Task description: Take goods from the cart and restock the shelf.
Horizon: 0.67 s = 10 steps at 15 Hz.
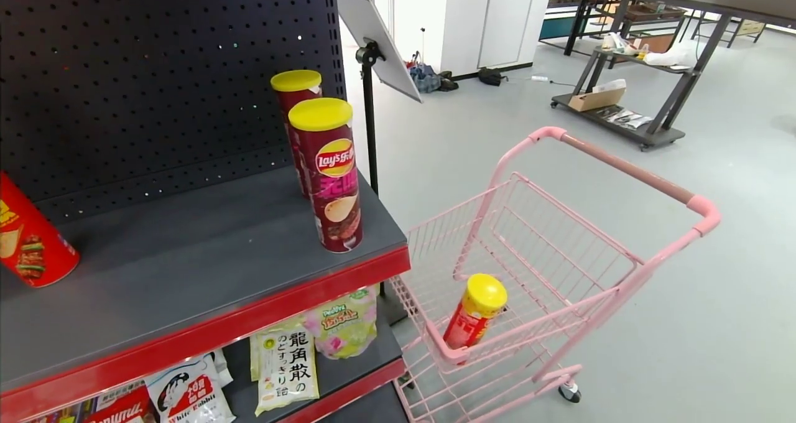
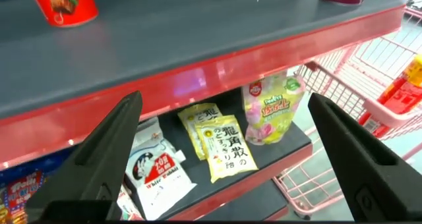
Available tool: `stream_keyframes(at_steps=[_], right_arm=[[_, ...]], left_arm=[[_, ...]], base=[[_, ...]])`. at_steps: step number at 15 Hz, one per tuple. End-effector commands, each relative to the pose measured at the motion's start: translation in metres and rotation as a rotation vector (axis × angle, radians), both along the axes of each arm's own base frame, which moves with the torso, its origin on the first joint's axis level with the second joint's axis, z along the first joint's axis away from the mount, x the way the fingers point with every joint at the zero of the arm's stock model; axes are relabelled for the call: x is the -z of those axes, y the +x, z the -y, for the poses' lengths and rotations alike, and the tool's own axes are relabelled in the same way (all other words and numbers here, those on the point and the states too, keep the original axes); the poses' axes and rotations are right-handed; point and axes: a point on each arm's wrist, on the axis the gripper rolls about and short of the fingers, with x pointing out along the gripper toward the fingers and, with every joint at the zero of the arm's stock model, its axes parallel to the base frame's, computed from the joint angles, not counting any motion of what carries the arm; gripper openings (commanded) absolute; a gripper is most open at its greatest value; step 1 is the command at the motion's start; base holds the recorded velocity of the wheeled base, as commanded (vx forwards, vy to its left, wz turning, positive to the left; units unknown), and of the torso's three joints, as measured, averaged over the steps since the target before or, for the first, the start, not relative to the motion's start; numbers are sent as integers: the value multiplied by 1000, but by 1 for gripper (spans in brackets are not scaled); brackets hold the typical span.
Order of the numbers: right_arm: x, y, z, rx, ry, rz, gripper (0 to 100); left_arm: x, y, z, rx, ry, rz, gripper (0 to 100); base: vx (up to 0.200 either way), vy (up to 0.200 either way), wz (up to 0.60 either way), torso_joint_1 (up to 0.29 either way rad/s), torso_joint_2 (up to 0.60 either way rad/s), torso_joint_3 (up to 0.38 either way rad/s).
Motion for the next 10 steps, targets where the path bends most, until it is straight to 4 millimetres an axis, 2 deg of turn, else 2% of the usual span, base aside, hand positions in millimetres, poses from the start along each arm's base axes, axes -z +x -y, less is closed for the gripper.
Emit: stream_keyframes(at_steps=[1, 7, 10], right_arm=[[0, 0, 0, -1, 0, 1, 100], [0, 0, 0, -1, 2, 1, 100], [0, 0, 0, -1, 0, 1, 100]], left_arm=[[0, 0, 0, 0, -1, 0, 100], [0, 0, 0, 0, -1, 0, 100], [0, 0, 0, 0, -1, 0, 100]], base=[[0, 0, 0, -149, 364, 217], [0, 0, 0, -146, 398, 242], [0, 0, 0, -175, 531, 342]])
